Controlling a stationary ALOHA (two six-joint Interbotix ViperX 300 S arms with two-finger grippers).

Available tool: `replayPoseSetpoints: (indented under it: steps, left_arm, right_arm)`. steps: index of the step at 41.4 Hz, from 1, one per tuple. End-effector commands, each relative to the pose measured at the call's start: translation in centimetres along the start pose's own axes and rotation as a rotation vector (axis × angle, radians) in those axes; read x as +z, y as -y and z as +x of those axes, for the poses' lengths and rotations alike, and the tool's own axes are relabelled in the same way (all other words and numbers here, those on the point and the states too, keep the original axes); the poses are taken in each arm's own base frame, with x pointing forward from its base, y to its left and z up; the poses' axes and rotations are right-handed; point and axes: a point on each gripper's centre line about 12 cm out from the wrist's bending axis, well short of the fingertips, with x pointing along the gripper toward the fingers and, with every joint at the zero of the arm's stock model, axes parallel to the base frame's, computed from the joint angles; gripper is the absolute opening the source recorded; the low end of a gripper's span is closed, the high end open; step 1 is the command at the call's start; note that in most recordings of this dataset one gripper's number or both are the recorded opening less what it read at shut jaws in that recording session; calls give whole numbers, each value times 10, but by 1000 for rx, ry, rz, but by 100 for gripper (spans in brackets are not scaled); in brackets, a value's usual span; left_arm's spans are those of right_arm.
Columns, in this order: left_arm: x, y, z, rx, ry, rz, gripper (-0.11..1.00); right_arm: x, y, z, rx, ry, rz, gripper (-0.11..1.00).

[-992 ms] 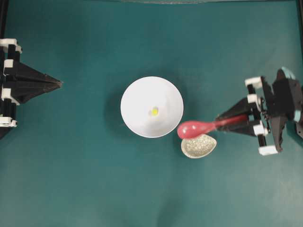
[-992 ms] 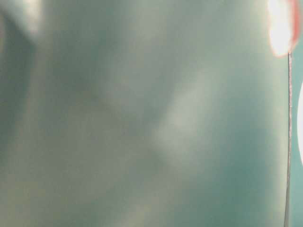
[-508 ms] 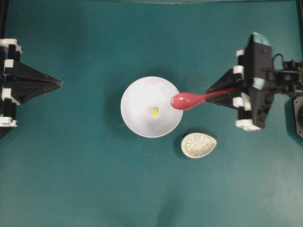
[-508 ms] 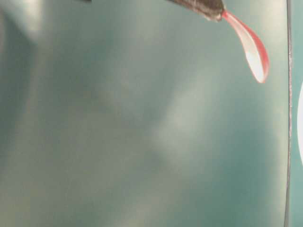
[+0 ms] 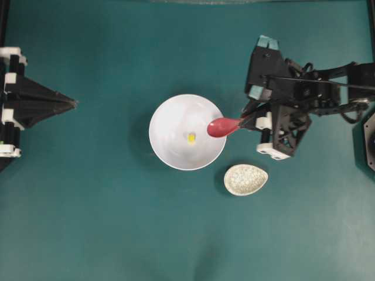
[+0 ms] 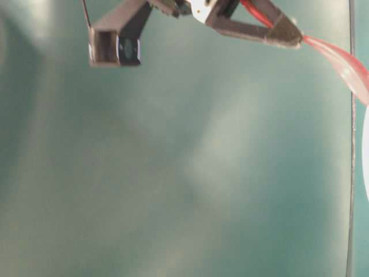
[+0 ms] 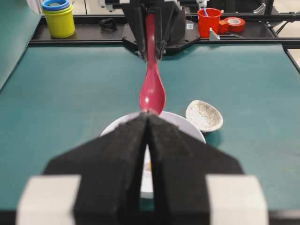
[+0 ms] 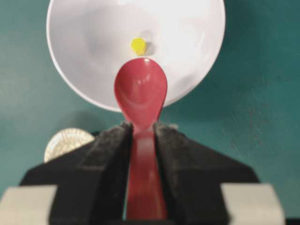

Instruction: Scoop the yellow hexagonal prism block from the bowl with a spoon using the right arm.

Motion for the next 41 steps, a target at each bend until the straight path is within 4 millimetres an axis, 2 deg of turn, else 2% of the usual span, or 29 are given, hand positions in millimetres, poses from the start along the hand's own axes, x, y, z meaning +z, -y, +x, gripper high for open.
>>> replayPoseSetpoints:
  steps: [1,22,41]
  left_arm:
    - [7,0,2,0,18,-2,1]
    - [7,0,2,0,18,-2,1]
    - [7,0,2,0,18,-2,1]
  right_arm:
    - [14,-4,-5,8,26,25,23]
    - [29,-10,13,2,-71,106,22]
    - [21,-13,41,-1,-151,113,22]
